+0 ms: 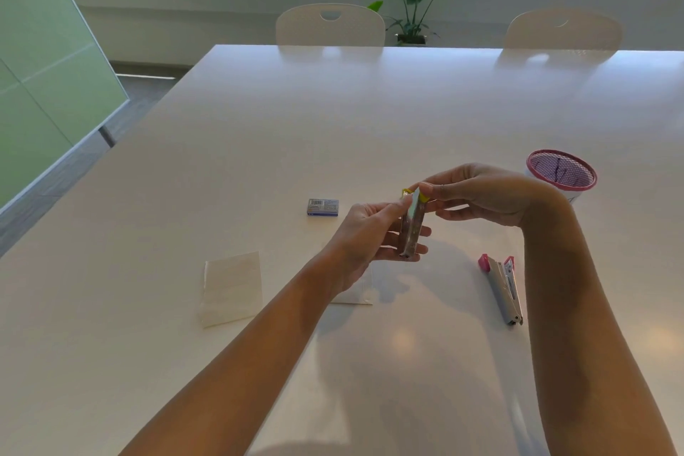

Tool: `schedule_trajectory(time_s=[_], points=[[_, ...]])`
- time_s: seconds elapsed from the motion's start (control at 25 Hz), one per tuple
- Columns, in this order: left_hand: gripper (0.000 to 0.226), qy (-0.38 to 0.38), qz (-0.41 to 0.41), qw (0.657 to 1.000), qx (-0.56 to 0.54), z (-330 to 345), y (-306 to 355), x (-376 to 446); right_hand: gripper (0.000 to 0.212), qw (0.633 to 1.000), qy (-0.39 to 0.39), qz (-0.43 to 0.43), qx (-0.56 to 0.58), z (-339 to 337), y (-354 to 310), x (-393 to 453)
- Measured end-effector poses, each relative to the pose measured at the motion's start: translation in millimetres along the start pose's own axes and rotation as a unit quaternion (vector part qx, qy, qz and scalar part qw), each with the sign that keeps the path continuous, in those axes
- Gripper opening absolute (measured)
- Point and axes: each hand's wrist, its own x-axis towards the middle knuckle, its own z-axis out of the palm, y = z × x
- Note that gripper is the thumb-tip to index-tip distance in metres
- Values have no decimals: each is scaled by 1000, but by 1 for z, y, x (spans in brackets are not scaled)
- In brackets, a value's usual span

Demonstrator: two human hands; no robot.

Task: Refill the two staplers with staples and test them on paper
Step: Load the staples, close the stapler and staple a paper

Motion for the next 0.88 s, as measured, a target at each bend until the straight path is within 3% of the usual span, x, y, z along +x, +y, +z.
schedule_trajectory(time_s=[0.32,0.56,0.76,0.88], points=[[20,22,2,999,-46,-1,3,-4,39,998,24,3,63,2,-3,-1],[20,20,1,998,-66,0,8,-6,34,999,8,30,-6,15,-7,1],[22,15,2,999,-33,-7,9,-8,18,999,34,26,27,16,-8,3],[24,60,20,997,47,-21,9,-8,19,995,78,30,62,17,-10,1]])
